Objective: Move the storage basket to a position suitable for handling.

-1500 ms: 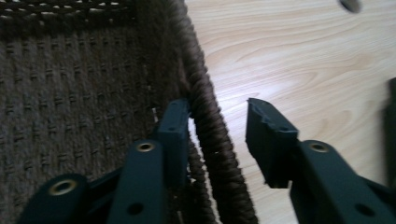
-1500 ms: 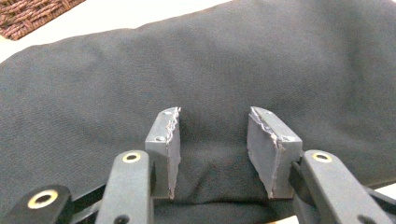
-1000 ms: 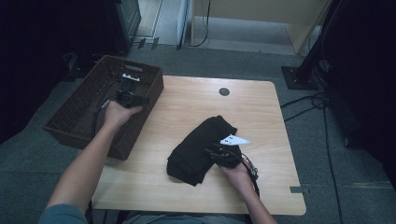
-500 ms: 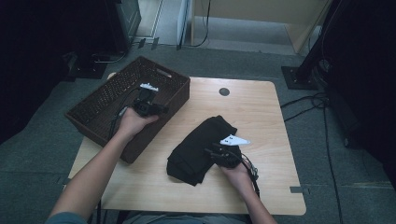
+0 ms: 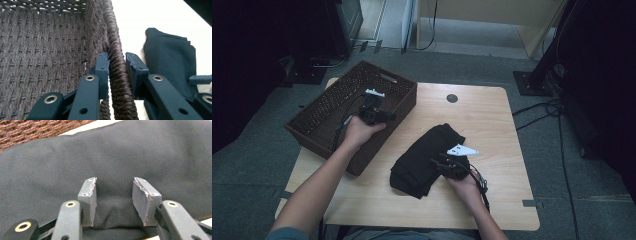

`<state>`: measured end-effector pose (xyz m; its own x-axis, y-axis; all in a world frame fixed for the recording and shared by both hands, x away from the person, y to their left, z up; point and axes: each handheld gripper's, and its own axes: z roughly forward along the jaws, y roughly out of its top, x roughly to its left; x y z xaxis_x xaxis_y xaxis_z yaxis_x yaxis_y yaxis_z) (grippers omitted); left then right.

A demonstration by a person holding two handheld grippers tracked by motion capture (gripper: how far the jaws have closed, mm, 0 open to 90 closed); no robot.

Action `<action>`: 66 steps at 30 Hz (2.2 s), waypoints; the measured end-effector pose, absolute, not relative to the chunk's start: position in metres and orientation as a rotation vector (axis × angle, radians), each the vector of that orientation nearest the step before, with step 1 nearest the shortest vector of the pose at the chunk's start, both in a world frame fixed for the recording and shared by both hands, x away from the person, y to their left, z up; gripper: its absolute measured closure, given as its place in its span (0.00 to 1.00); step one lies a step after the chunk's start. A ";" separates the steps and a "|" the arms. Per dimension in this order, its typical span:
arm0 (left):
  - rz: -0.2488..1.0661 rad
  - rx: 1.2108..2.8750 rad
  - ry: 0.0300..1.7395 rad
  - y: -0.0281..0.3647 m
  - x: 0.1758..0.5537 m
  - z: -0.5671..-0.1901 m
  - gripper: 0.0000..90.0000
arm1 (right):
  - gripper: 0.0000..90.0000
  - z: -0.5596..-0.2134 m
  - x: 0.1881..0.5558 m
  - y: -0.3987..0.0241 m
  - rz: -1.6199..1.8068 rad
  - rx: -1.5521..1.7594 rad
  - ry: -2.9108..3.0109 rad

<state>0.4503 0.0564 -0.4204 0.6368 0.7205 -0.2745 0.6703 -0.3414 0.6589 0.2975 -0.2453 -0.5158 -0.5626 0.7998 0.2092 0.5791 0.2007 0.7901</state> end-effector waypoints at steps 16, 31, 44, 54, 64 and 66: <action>0.124 2.117 0.979 0.053 0.427 -0.383 0.66 | 0.61 -0.516 0.299 -0.246 1.301 1.305 2.238; 0.053 2.171 0.962 0.012 0.393 -0.406 0.51 | 0.61 -0.516 0.316 -0.243 1.333 1.286 2.265; 0.029 2.256 0.954 -0.020 0.386 -0.441 0.47 | 0.61 -0.515 0.325 -0.240 1.321 1.275 2.290; 0.024 2.277 0.961 -0.024 0.395 -0.465 0.41 | 0.56 -0.513 0.319 -0.243 1.325 1.306 2.289; 0.035 2.300 0.941 -0.027 0.398 -0.471 0.31 | 0.55 -0.518 0.302 -0.242 1.246 1.270 2.298; 0.016 2.302 0.950 -0.026 0.401 -0.474 0.29 | 0.55 -0.519 0.301 -0.242 1.229 1.271 2.306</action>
<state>0.4010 -0.0260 -0.4742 0.7385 0.6373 -0.2204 0.6293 -0.5339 0.5648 0.3010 -0.2422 -0.5193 -0.5951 0.7834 0.1795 0.5857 0.2698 0.7643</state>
